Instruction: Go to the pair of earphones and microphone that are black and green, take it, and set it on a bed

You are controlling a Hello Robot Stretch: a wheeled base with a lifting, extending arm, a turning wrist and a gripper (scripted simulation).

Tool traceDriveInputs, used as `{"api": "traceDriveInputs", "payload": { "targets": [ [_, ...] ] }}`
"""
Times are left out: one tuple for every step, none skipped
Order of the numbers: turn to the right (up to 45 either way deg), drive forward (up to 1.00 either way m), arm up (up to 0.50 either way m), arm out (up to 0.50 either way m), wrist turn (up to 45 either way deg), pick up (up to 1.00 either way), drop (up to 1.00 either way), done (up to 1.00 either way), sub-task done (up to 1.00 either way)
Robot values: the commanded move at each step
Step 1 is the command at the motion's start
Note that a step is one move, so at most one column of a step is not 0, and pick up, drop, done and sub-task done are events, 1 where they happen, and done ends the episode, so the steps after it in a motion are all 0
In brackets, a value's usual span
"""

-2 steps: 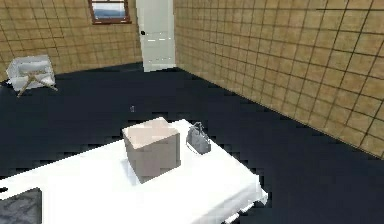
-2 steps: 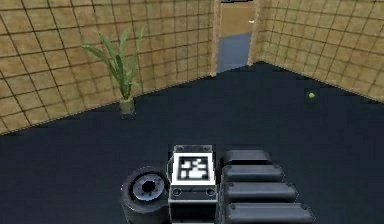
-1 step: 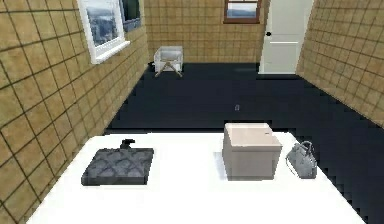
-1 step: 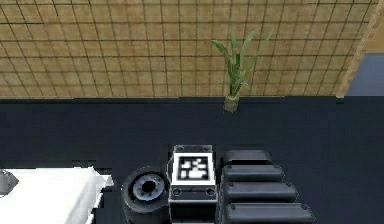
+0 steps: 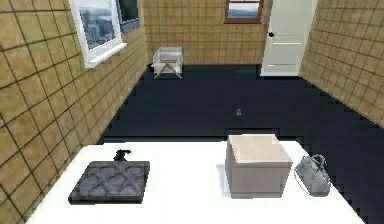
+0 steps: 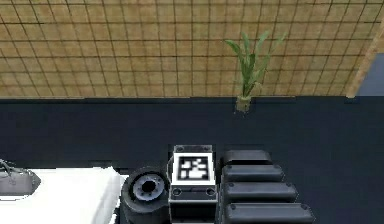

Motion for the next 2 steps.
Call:
{"api": "traceDriveInputs", "payload": {
  "targets": [
    [12.0,0.0,0.0,0.0,0.0,0.0,0.0,0.0,0.0],
    [-15.0,0.0,0.0,0.0,0.0,0.0,0.0,0.0,0.0]
  ]
}}
